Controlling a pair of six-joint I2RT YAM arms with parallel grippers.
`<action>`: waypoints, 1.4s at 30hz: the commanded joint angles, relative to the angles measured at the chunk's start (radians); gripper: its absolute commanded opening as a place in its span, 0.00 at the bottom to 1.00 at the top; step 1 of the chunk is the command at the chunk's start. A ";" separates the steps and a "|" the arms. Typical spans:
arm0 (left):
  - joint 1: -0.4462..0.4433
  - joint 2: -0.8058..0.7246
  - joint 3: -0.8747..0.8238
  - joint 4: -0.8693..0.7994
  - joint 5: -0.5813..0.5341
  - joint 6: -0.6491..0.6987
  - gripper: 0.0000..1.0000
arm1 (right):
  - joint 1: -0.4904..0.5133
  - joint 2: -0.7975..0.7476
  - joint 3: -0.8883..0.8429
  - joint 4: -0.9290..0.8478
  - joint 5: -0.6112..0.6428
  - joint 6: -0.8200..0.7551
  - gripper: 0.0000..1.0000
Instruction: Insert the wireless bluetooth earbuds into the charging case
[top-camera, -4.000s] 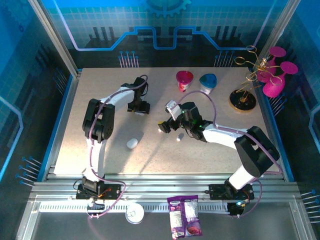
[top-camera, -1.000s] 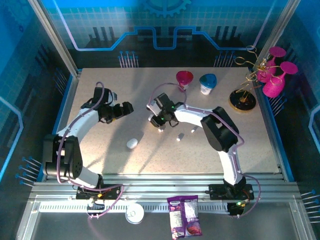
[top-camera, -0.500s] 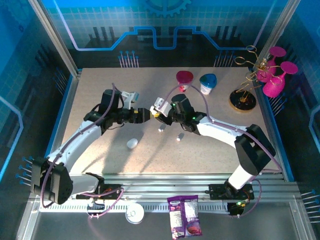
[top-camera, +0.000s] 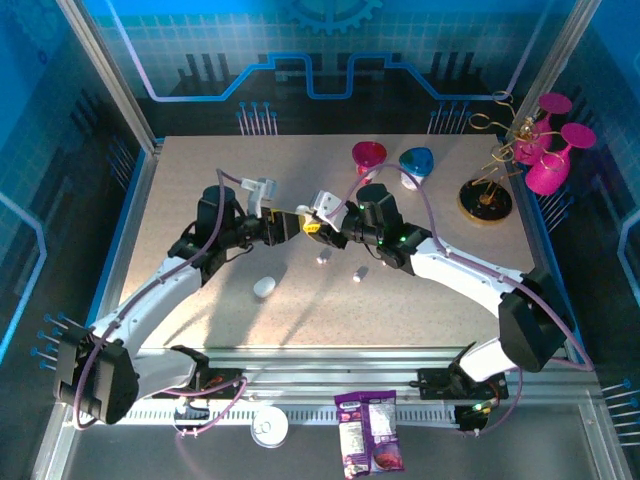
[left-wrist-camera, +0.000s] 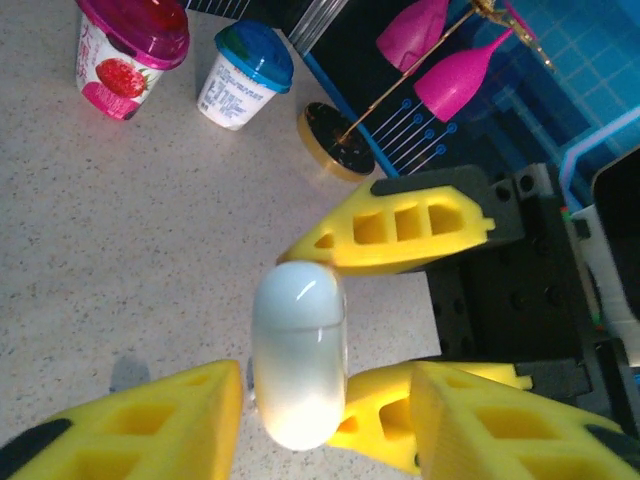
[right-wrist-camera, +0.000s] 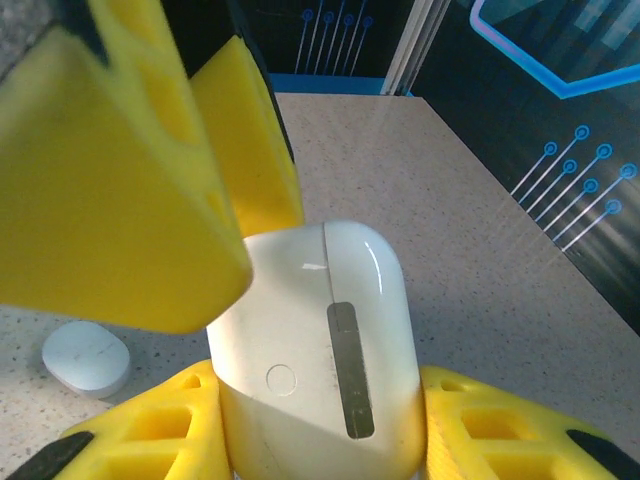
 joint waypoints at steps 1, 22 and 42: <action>-0.003 -0.018 -0.014 0.066 0.018 -0.004 0.43 | 0.017 -0.035 -0.012 0.038 -0.041 0.027 0.32; -0.034 0.036 0.011 0.068 0.045 0.003 0.38 | 0.020 -0.045 -0.035 0.142 -0.040 0.076 0.32; -0.032 0.031 -0.237 0.670 0.115 0.168 0.01 | -0.153 -0.178 -0.082 0.070 -0.517 0.254 0.73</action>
